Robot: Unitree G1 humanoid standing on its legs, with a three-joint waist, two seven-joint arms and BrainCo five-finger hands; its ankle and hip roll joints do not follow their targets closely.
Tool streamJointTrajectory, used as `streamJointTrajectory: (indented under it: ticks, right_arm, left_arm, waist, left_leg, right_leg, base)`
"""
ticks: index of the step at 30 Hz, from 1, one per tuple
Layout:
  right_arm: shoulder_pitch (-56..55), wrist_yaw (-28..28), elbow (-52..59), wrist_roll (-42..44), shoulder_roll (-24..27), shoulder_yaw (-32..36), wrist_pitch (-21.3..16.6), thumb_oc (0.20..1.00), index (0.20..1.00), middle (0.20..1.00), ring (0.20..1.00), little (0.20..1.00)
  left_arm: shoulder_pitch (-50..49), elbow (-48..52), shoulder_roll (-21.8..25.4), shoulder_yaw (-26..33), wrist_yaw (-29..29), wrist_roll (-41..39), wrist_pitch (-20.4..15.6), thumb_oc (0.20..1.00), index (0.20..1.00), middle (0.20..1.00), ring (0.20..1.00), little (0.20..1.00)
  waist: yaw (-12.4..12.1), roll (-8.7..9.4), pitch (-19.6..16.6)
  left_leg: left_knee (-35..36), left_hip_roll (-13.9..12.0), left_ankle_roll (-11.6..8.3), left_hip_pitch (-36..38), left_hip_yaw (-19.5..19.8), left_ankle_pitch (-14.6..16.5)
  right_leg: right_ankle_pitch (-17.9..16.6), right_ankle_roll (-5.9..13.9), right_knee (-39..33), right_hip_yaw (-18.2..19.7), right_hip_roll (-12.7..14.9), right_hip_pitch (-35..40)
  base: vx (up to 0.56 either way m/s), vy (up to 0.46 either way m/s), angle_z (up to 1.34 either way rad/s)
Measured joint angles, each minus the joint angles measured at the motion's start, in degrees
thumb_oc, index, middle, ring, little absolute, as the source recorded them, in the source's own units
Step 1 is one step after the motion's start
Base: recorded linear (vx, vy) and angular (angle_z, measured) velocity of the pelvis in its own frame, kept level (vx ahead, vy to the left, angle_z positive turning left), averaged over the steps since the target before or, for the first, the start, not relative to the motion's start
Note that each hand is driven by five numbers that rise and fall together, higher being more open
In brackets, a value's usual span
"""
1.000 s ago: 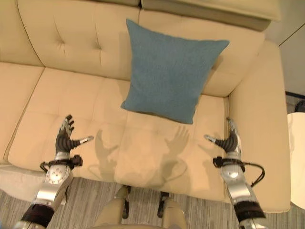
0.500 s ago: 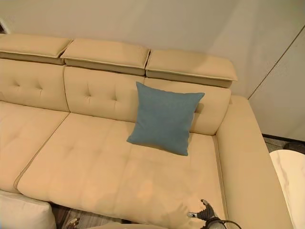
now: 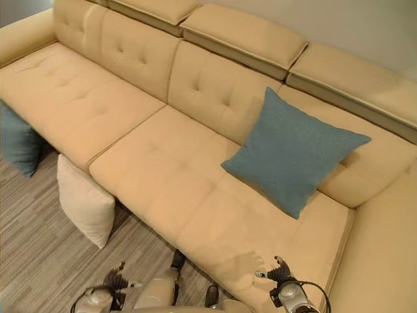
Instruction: Pick up all the scattered cushions and arrange them neatly on the sofa.
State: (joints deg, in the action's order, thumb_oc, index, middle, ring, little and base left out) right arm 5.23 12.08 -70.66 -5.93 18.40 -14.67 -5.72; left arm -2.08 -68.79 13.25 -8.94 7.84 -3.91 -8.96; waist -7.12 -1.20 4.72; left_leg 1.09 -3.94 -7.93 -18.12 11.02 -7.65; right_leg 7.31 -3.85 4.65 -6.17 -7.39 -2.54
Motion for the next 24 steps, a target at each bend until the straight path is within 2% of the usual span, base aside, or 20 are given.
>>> streamJointTrajectory:
  ticks: [1,2,3,4,5,6,7,9,10,11,12,13,14,16,18,19,20,21,23,24]
  right_arm:
    - [0.4,0.0,-0.2,0.0,-0.2,0.0,0.1,1.000,1.000,1.000,1.000,1.000]
    - [0.6,0.0,-0.2,0.1,-0.1,-0.1,0.1,1.000,1.000,1.000,1.000,1.000]
    - [0.5,0.1,-0.1,0.1,0.2,0.0,0.1,1.000,1.000,1.000,1.000,1.000]
    - [-0.2,0.4,-0.2,0.1,0.8,0.6,0.3,1.000,1.000,1.000,1.000,1.000]
    - [-1.2,0.4,-0.4,0.1,0.9,0.8,0.3,1.000,1.000,1.000,1.000,1.000]
    - [-1.9,0.4,-0.4,0.1,0.8,0.7,0.2,1.000,1.000,1.000,1.000,1.000]
    - [-3.0,0.3,-0.5,0.1,0.4,0.8,0.3,1.000,1.000,1.000,1.000,1.000]
    - [-4.0,-0.2,-1.8,0.2,-0.4,1.1,0.4,1.000,1.000,1.000,1.000,1.000]
    - [-4.9,-0.5,-1.8,0.2,-0.7,1.2,0.3,1.000,1.000,1.000,1.000,1.000]
    - [-5.6,-0.6,-1.9,0.2,-0.7,2.5,0.3,1.000,1.000,1.000,1.000,1.000]
    - [-6.1,-0.6,-3.2,0.2,-0.9,3.7,0.9,1.000,1.000,1.000,1.000,1.000]
    - [-6.2,-0.7,-3.5,0.2,-1.8,3.8,1.0,1.000,1.000,1.000,1.000,1.000]
    - [-5.4,-0.8,-3.3,0.2,-2.5,3.9,1.0,1.000,1.000,1.000,1.000,1.000]
    - [-4.3,-1.0,-2.3,0.1,-2.7,3.9,1.1,1.000,1.000,1.000,1.000,1.000]
    - [-2.3,-1.1,-1.6,0.1,-2.7,4.0,1.2,1.000,1.000,1.000,1.000,1.000]
    - [-1.7,-1.2,-1.1,0.1,-2.7,4.0,1.1,1.000,1.000,1.000,1.000,1.000]
    - [-1.3,-1.4,-0.7,0.1,-2.7,3.8,1.1,1.000,1.000,1.000,1.000,1.000]
    - [-1.2,-1.5,0.0,0.1,-2.7,3.8,1.1,1.000,1.000,1.000,1.000,1.000]
    - [-0.9,-1.7,-0.1,0.2,-2.7,2.8,1.1,1.000,1.000,1.000,1.000,1.000]
    - [-1.2,-1.8,-0.1,0.2,-2.7,2.6,1.2,1.000,1.000,1.000,1.000,1.000]
  left_arm:
    - [-0.6,-0.6,0.8,0.1,0.0,0.0,0.4,1.000,1.000,1.000,1.000,1.000]
    - [-1.0,-1.6,1.6,0.5,0.0,0.0,0.9,1.000,1.000,1.000,1.000,1.000]
    - [-0.4,-3.0,1.6,1.9,0.0,0.0,1.0,1.000,1.000,1.000,1.000,1.000]
    - [0.6,-3.7,1.3,2.8,0.0,0.0,1.0,1.000,1.000,1.000,1.000,1.000]
    - [0.9,-3.4,1.2,2.7,0.1,0.0,0.9,1.000,1.000,1.000,1.000,1.000]
    - [2.0,-3.4,1.4,2.6,0.3,0.1,1.0,1.000,1.000,1.000,1.000,1.000]
    - [3.2,-3.1,1.7,2.3,0.3,0.1,0.9,1.000,1.000,1.000,1.000,1.000]
    - [4.6,-1.7,1.5,1.4,0.0,0.1,0.8,1.000,1.000,1.000,1.000,1.000]
    - [5.3,-1.8,1.1,0.4,-0.2,0.2,0.8,1.000,1.000,1.000,1.000,1.000]
    - [5.4,-0.9,0.5,-0.7,-0.4,0.4,0.9,1.000,1.000,1.000,1.000,1.000]
    - [4.8,0.2,0.4,-1.8,-0.4,0.8,0.8,1.000,1.000,1.000,1.000,1.000]
    - [4.6,0.2,0.8,-1.9,-0.4,1.1,0.8,1.000,1.000,1.000,1.000,1.000]
    - [4.0,-0.3,1.4,-1.4,-0.4,1.2,1.1,1.000,1.000,1.000,1.000,1.000]
    - [3.0,-1.2,2.4,0.2,-0.5,1.2,1.3,1.000,1.000,1.000,1.000,1.000]
    - [2.5,-2.6,4.6,2.4,-0.4,1.2,1.6,1.000,1.000,1.000,1.000,1.000]
    - [2.5,-2.5,5.4,2.4,-0.4,1.2,1.6,1.000,1.000,1.000,1.000,1.000]
    - [2.9,-2.3,6.4,2.5,-0.4,1.2,1.7,1.000,1.000,1.000,1.000,1.000]
    - [3.0,-2.2,7.1,2.4,-0.4,1.2,1.8,1.000,1.000,1.000,1.000,1.000]
    - [3.2,-2.2,7.2,2.3,-0.4,1.2,1.8,1.000,1.000,1.000,1.000,1.000]
    - [3.2,-2.2,6.6,2.3,-0.4,1.2,1.8,1.000,1.000,1.000,1.000,1.000]
  waist:
    - [-0.5,2.35,0.3]
    - [0.1,5.81,0.1]
    - [1.1,7.57,0.3]
    - [2.2,7.89,0.5]
    - [2.3,7.95,0.5]
    - [3.3,7.77,0.5]
    - [4.6,7.18,0.6]
    - [5.1,6.78,0.6]
    - [6.4,6.82,0.7]
    - [7.7,5.91,0.5]
    - [7.5,5.07,0.6]
    - [7.4,6.09,0.0]
    - [7.1,7.01,-0.8]
    - [6.0,7.73,-1.3]
    - [5.9,7.46,-1.0]
    - [5.9,7.42,-1.0]
    - [5.9,7.19,-0.9]
    - [5.8,7.00,-0.9]
    - [6.3,5.88,-0.6]
    - [6.0,6.02,-0.6]
  left_leg:
    - [-0.3,0.8,-0.67,-0.2,-2.3,3.2]
    - [-3.5,2.9,0.17,-0.7,-5.7,3.7]
    - [-9.5,4.3,0.73,-0.8,-8.9,4.8]
    - [-14.6,4.7,1.22,0.6,-11.0,6.0]
    - [-15.8,4.2,1.67,2.8,-11.4,7.4]
    - [-17.9,2.8,1.94,3.9,-14.1,9.6]
    - [-17.7,1.6,2.09,5.4,-16.8,9.8]
    - [-13.5,-0.9,2.55,9.2,-20.5,9.8]
    - [-11.6,-2.2,2.73,10.2,-23.8,9.8]
    - [-8.8,-2.8,3.05,11.0,-26.0,9.0]
    - [-5.1,-2.4,5.73,12.6,-25.9,9.5]
    - [-2.7,-0.4,6.42,13.6,-25.6,8.7]
    - [-0.4,1.7,7.93,14.5,-24.7,7.4]
    - [1.1,4.6,9.98,15.0,-24.1,6.7]
    - [2.3,6.3,11.57,15.4,-22.5,6.2]
    - [2.6,6.5,11.59,15.5,-22.1,6.3]
    - [2.9,7.0,12.11,15.5,-19.7,6.0]
    - [3.3,7.3,12.73,15.8,-17.8,5.9]
    - [4.0,7.2,13.14,16.3,-14.3,5.4]
    - [4.0,7.6,13.14,16.5,-13.4,5.4]
  right_leg:
    - [-0.3,-2.30,-0.6,-1.5,2.0,-0.5]
    - [-1.6,-2.93,-1.9,-3.0,5.1,-0.4]
    - [-2.8,-2.67,-4.0,-4.5,7.2,0.7]
    - [-3.3,-2.26,-5.5,-6.6,8.2,2.1]
    - [-3.4,-2.05,-5.4,-7.8,8.5,2.1]
    - [-3.4,-1.93,-5.6,-10.0,8.9,2.2]
    - [-3.5,-1.89,-5.6,-12.7,9.3,2.2]
    - [-3.5,-1.69,-4.5,-14.8,9.9,1.8]
    - [-3.2,0.14,-3.9,-17.2,11.0,2.2]
    - [-2.7,2.00,-2.8,-19.8,11.7,2.7]
    - [-1.8,3.69,-0.9,-20.2,12.1,2.7]
    - [-1.3,4.96,0.1,-19.7,13.7,2.3]
    - [-1.6,6.32,1.7,-19.3,15.6,1.6]
    - [-1.6,8.61,4.0,-18.0,18.6,0.3]
    - [-0.7,10.19,7.9,-16.3,20.6,-1.6]
    - [0.3,11.64,8.4,-14.8,20.4,-2.1]
    - [1.0,12.61,8.9,-11.1,18.8,-3.2]
    - [1.0,12.53,9.4,-7.1,16.4,-4.5]
    - [1.2,11.97,8.6,5.3,9.5,-7.6]
    - [0.1,10.99,8.0,5.6,8.6,-9.4]
  base:
    - [-0.20,-0.006,1.00]
    - [-0.19,0.004,0.89]
    - [-0.16,0.032,1.14]
    - [-0.15,0.036,1.00]
    - [-0.14,0.053,1.00]
    - [-0.08,0.049,1.10]
    - [-0.07,0.078,1.19]
    - [-0.03,0.144,0.92]
    - [0.01,0.205,1.06]
    - [0.01,0.297,1.18]
    - [0.01,0.253,0.95]
    - [-0.01,0.258,0.50]
    - [-0.02,0.235,0.31]
    - [-0.01,0.209,0.27]
    - [0.02,0.106,0.39]
    - [0.09,0.094,0.61]
    - [0.14,0.094,0.72]
    - [0.16,0.089,0.86]
    - [0.14,0.035,1.04]
    - [0.16,-0.018,1.02]
